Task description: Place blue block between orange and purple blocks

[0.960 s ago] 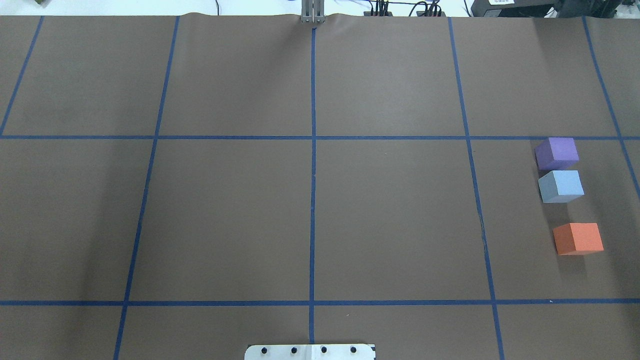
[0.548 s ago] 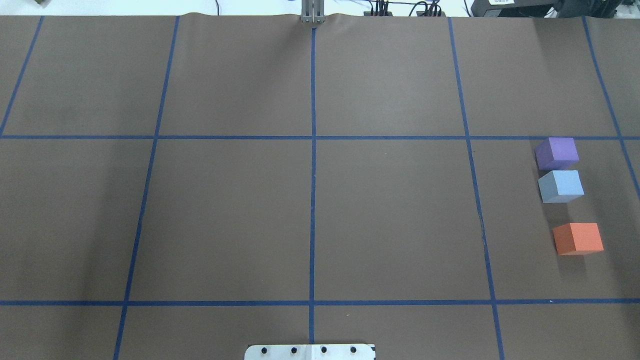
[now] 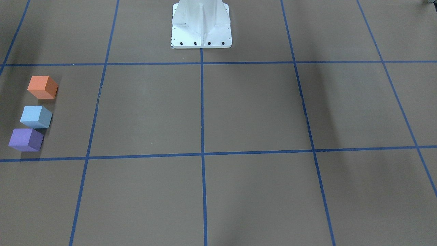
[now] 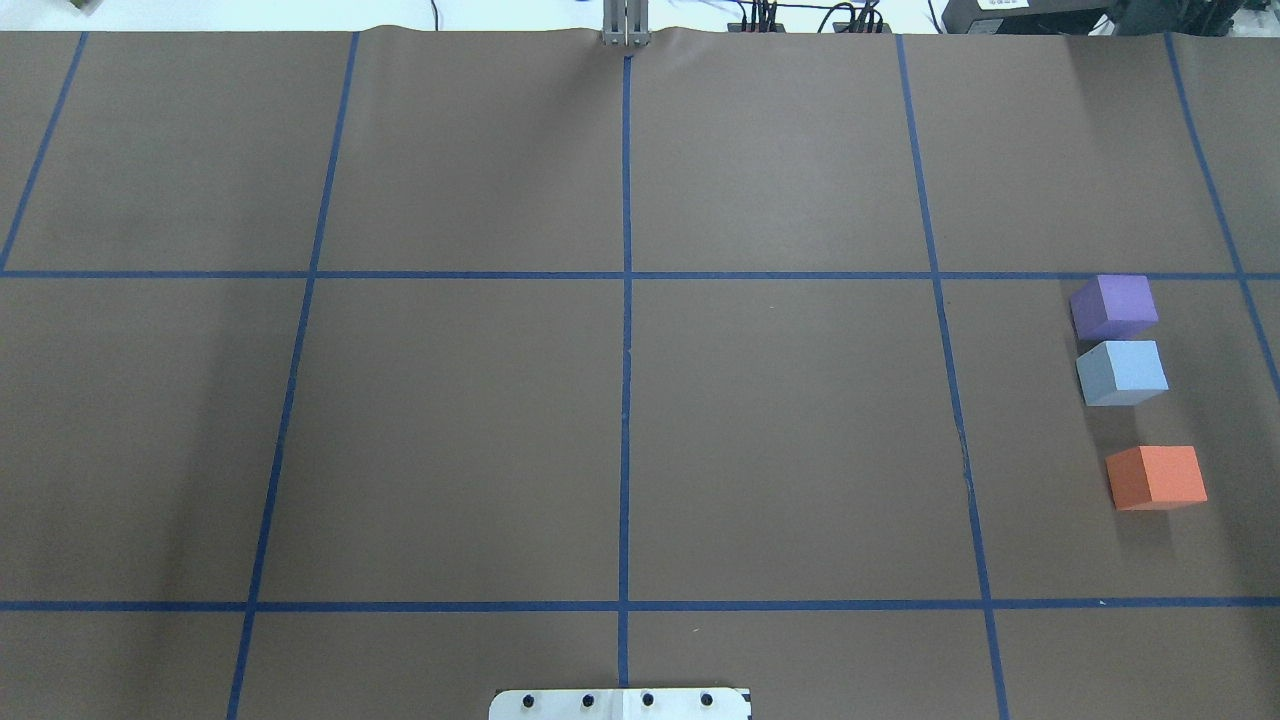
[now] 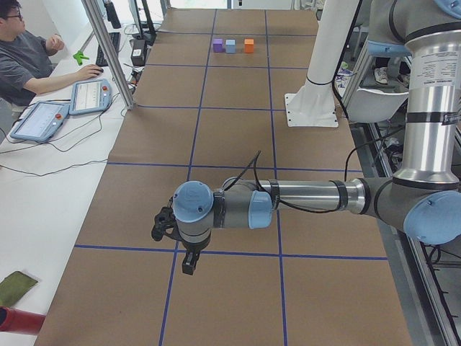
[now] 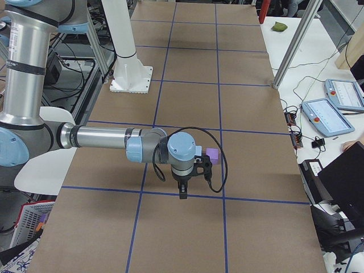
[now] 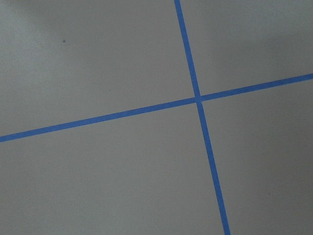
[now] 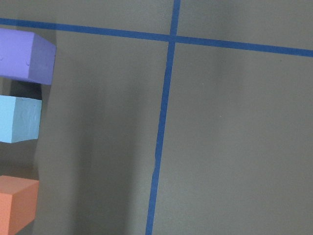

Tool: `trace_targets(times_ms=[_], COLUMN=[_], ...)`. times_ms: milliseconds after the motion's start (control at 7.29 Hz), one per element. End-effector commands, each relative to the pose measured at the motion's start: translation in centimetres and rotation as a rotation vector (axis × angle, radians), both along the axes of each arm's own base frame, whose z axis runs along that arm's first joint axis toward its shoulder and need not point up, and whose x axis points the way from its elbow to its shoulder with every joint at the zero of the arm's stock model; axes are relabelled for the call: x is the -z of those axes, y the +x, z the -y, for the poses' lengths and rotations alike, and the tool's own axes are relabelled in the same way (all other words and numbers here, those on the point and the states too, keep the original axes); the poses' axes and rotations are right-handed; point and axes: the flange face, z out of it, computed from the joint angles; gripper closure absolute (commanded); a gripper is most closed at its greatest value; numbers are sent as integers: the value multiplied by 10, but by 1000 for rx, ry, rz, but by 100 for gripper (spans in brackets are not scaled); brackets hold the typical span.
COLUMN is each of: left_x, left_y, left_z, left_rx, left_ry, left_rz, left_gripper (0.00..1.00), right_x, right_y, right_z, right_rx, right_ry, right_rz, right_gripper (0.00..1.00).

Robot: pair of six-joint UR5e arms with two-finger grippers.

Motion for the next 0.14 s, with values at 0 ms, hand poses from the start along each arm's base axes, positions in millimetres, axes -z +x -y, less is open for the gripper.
trace_targets(times_ms=[0], left_x=[-1], left_y=[0], left_z=[0], left_rx=[1], left_ry=[-2], left_rz=[5], left_gripper=[0], right_x=[-1], right_y=[0], right_z=[0], right_rx=[0], right_ry=[-1], right_rz=[0], right_gripper=[0])
